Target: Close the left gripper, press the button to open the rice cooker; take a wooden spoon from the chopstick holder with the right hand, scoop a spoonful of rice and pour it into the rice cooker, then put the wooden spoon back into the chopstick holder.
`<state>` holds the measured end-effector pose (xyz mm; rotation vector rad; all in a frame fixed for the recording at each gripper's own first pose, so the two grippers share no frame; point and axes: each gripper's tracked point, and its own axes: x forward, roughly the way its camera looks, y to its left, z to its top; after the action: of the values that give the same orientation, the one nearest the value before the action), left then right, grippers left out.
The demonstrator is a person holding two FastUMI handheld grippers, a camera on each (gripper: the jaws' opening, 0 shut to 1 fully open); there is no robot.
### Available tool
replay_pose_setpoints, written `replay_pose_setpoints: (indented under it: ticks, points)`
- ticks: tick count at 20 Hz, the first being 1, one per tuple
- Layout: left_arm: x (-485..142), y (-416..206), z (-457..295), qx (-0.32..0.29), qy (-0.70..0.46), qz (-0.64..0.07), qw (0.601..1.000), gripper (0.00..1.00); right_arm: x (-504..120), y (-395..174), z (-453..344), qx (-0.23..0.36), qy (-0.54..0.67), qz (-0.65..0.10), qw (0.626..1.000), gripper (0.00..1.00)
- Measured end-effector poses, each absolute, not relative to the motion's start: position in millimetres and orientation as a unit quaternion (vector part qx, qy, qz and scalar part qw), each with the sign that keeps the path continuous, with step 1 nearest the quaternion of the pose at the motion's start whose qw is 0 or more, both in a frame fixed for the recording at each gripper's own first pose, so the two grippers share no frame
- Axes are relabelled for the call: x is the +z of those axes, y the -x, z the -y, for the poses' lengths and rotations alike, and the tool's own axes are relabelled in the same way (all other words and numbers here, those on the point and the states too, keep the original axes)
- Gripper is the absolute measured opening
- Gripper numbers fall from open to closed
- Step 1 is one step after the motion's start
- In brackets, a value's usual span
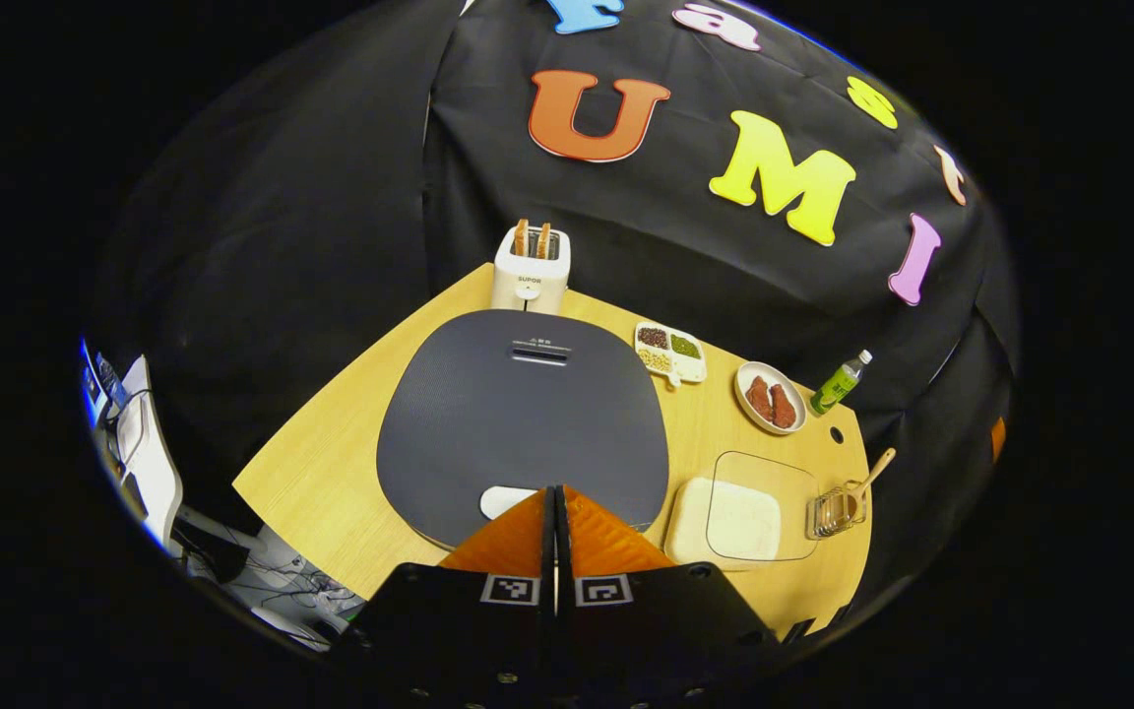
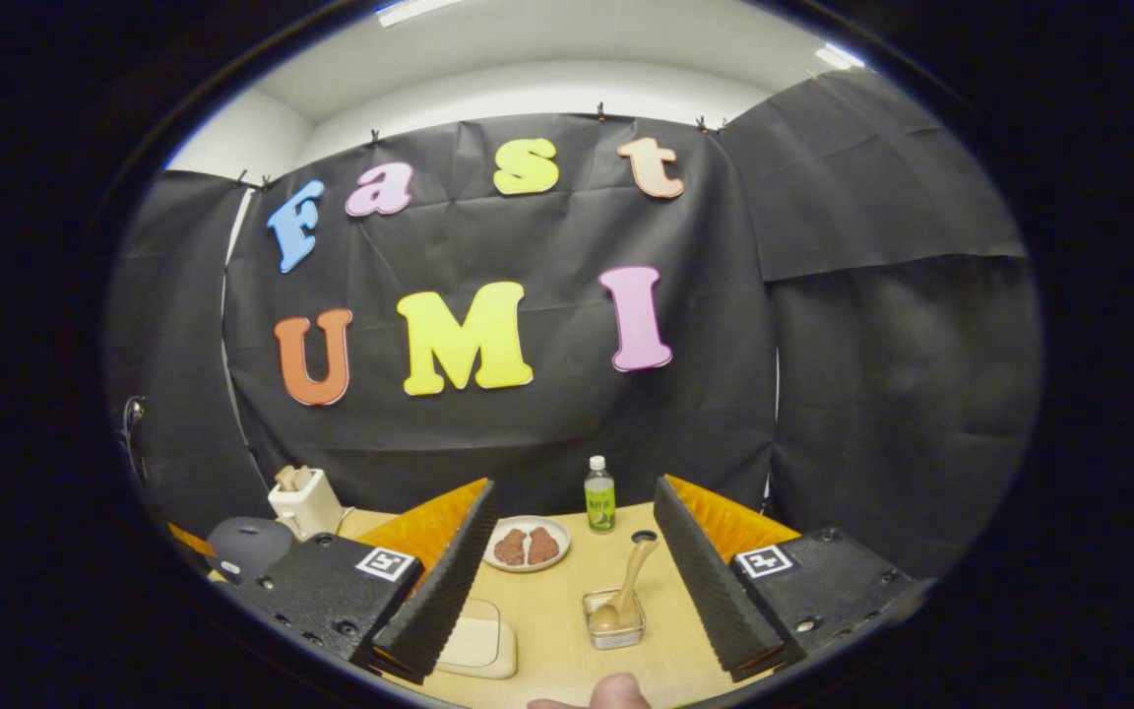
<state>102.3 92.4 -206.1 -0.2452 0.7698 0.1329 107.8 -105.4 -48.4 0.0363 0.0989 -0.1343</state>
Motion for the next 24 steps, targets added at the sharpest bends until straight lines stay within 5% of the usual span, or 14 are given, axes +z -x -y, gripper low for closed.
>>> replay_pose_setpoints:
  ticks: [17, 24]
  points:
    - [-226.5, -100.2, -90.0, 0.066, 0.197, -0.449, 0.869, 0.0, -53.3, -106.2, 84.9, -0.058, -0.021, -0.058, 0.996, 1.0]
    - [-139.1, -122.6, -98.9, 0.058, 0.199, -0.309, 0.928, 0.01, -43.9, -96.7, 70.1, -0.034, -0.028, -0.049, 0.998, 1.0]
